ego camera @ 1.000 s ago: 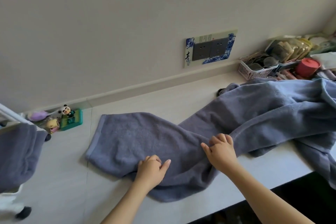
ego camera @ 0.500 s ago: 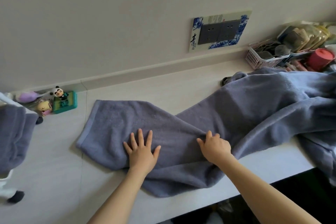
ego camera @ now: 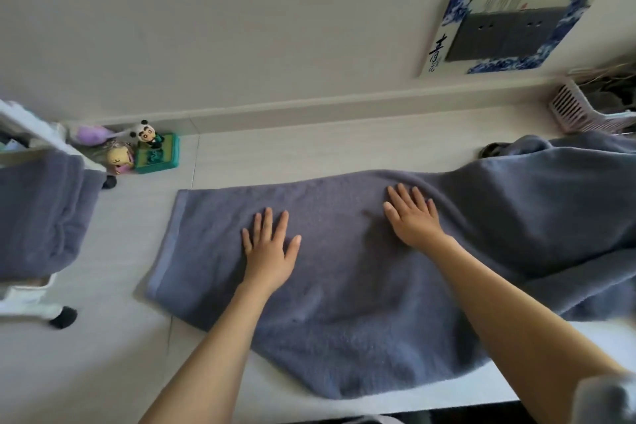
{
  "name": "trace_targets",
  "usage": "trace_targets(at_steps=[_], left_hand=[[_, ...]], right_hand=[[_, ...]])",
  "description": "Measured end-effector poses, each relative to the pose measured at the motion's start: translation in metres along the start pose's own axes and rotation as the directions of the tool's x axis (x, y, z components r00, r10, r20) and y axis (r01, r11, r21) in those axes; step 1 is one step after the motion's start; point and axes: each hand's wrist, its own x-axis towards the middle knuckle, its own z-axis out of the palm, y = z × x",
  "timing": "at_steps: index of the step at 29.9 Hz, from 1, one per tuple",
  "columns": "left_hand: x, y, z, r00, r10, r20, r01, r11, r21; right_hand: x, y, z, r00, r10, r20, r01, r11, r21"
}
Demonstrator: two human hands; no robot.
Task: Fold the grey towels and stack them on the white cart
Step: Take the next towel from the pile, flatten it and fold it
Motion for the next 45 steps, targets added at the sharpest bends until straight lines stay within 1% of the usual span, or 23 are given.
trace_targets(at_steps=[2, 3, 4, 5, 6, 7, 8, 9, 12, 16, 21, 25, 31, 33, 34, 36, 37, 39, 40, 41, 42, 43, 45], left_hand=[[0.007, -0.005, -0.011, 0.998, -0.007, -0.06, 0.001, 0.996, -0.093], [0.007, -0.004, -0.013, 0.995, -0.018, -0.102, 0.01, 0.997, -0.075], [0.007, -0.007, -0.015, 0.991, -0.044, -0.126, 0.038, 0.998, -0.047], [0.005, -0.009, -0.015, 0.99, -0.07, -0.12, 0.069, 0.998, -0.016], [0.003, -0.012, -0.013, 0.992, -0.098, -0.085, 0.099, 0.995, 0.013], [0.001, -0.014, -0.011, 0.991, -0.126, -0.041, 0.128, 0.991, 0.047], [-0.001, -0.02, -0.008, 0.989, -0.148, -0.011, 0.149, 0.985, 0.086], [-0.002, -0.025, -0.006, 0.987, -0.158, -0.003, 0.158, 0.98, 0.121], [0.003, -0.041, -0.005, 0.985, -0.168, -0.025, 0.17, 0.971, 0.171], [0.015, -0.07, -0.013, 0.981, -0.178, -0.073, 0.188, 0.968, 0.165], [0.022, -0.102, -0.027, 0.98, -0.18, -0.083, 0.191, 0.968, 0.161], [0.025, -0.124, -0.034, 0.978, -0.194, -0.081, 0.204, 0.968, 0.146], [0.032, -0.148, -0.048, 0.979, -0.202, 0.004, 0.2, 0.97, 0.137], [0.028, -0.154, -0.054, 0.982, -0.187, 0.007, 0.187, 0.981, 0.046], [0.022, -0.156, -0.056, 0.982, -0.189, -0.019, 0.189, 0.982, -0.02], [0.003, -0.161, -0.056, 0.965, -0.225, -0.135, 0.204, 0.967, -0.154], [-0.013, -0.165, -0.054, 0.942, -0.26, -0.212, 0.216, 0.954, -0.209], [-0.042, -0.166, -0.045, 0.865, -0.333, -0.376, 0.228, 0.927, -0.296], [-0.056, -0.166, -0.04, 0.822, -0.382, -0.423, 0.245, 0.907, -0.343], [-0.066, -0.164, -0.036, 0.778, -0.444, -0.444, 0.281, 0.879, -0.386], [-0.075, -0.161, -0.033, 0.739, -0.516, -0.432, 0.328, 0.837, -0.438], [-0.083, -0.16, -0.033, 0.716, -0.583, -0.386, 0.368, 0.783, -0.501], [-0.089, -0.157, -0.038, 0.721, -0.65, -0.238, 0.377, 0.657, -0.653]], right_hand=[[0.003, -0.018, 0.002, 0.998, -0.029, -0.055, 0.026, 0.999, -0.043], [-0.004, -0.026, 0.007, 0.992, -0.079, -0.099, 0.072, 0.995, -0.069], [-0.009, -0.039, 0.014, 0.977, -0.171, -0.129, 0.159, 0.982, -0.099], [-0.018, -0.05, 0.024, 0.954, -0.272, -0.127, 0.258, 0.959, -0.118], [-0.026, -0.06, 0.033, 0.928, -0.36, -0.091, 0.347, 0.928, -0.135], [-0.031, -0.067, 0.043, 0.909, -0.415, -0.037, 0.404, 0.9, -0.163], [-0.032, -0.071, 0.051, 0.901, -0.434, 0.003, 0.426, 0.884, -0.192], [-0.03, -0.076, 0.056, 0.903, -0.429, 0.018, 0.422, 0.881, -0.214], [-0.02, -0.088, 0.061, 0.911, -0.413, -0.01, 0.399, 0.887, -0.232], [-0.008, -0.121, 0.067, 0.899, -0.436, -0.029, 0.417, 0.876, -0.244], [0.002, -0.155, 0.074, 0.888, -0.459, -0.034, 0.435, 0.86, -0.265], [0.004, -0.178, 0.078, 0.884, -0.467, 0.0, 0.448, 0.849, -0.282], [0.011, -0.206, 0.075, 0.894, -0.432, 0.12, 0.448, 0.846, -0.289], [0.007, -0.216, 0.075, 0.907, -0.404, 0.119, 0.421, 0.861, -0.285], [0.003, -0.219, 0.076, 0.911, -0.4, 0.098, 0.412, 0.871, -0.267], [-0.014, -0.222, 0.082, 0.889, -0.458, -0.001, 0.45, 0.873, -0.187], [-0.028, -0.227, 0.087, 0.856, -0.514, -0.063, 0.504, 0.855, -0.121], [-0.055, -0.235, 0.099, 0.786, -0.597, -0.163, 0.607, 0.795, 0.016], [-0.066, -0.24, 0.11, 0.748, -0.635, -0.192, 0.655, 0.753, 0.059], [-0.076, -0.244, 0.118, 0.726, -0.67, -0.156, 0.686, 0.723, 0.083], [-0.085, -0.249, 0.125, 0.717, -0.69, -0.094, 0.697, 0.71, 0.101], [-0.092, -0.255, 0.129, 0.713, -0.7, -0.034, 0.7, 0.708, 0.095], [-0.097, -0.261, 0.135, 0.718, -0.696, 0.001, 0.696, 0.718, 0.022]])
